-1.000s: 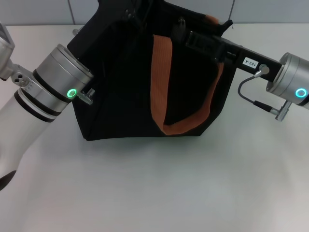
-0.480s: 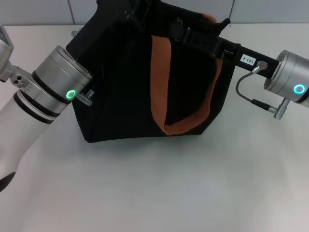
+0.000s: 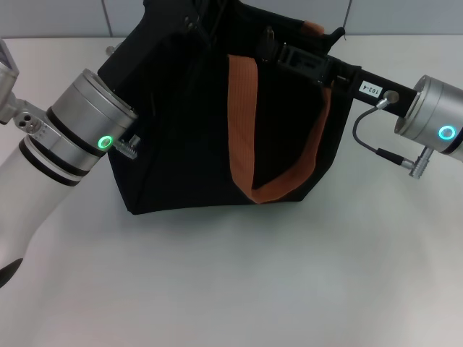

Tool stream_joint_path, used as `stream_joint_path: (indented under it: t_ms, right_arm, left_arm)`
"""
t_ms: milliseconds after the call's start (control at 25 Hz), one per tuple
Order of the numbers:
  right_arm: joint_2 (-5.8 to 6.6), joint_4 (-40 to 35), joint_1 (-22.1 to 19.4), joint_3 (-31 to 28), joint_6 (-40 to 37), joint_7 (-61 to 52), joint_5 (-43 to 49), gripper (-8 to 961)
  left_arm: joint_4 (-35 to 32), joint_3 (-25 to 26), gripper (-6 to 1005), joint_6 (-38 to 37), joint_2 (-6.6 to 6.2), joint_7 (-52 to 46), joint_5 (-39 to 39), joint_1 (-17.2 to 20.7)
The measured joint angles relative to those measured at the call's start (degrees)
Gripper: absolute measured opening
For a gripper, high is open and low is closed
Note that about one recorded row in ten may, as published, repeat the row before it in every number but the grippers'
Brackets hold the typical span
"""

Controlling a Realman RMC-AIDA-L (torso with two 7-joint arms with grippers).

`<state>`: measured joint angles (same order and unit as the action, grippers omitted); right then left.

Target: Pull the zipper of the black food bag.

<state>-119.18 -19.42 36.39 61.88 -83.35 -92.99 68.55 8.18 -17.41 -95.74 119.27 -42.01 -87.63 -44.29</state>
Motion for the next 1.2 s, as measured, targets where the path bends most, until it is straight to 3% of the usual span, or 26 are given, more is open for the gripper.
stream_joint_path:
  t_ms: [120, 320, 480, 880, 1200]
  right_arm:
    - [0.00, 0.00, 0.00, 0.00, 0.01, 0.02, 0.01, 487]
    - [0.00, 0.00, -0.15, -0.32, 0.00, 0.02, 0.01, 256]
    - [0.00, 0.06, -0.09, -0.16, 1.17, 0.02, 0.01, 209]
    - [-0.08, 0.09, 0.20, 0.00, 1.94, -0.78, -0.04, 208]
    - [0.11, -0.60, 0.29, 0.06, 4.15, -2.44, 2.31, 125]
  left_arm:
    - [0.00, 0.00, 192, -0.02, 0.00, 0.00, -0.01, -0.03]
    - [0.00, 0.00, 193, -0.04, 0.00, 0.00, -0.01, -0.19]
    - [0.00, 0.00, 194, -0.05, 0.00, 0.00, -0.01, -0.22]
    - [0.00, 0.00, 195, -0.08, 0.00, 0.00, 0.00, -0.08]
    - [0.00, 0.00, 197, -0.08, 0.00, 0.00, 0.00, -0.08]
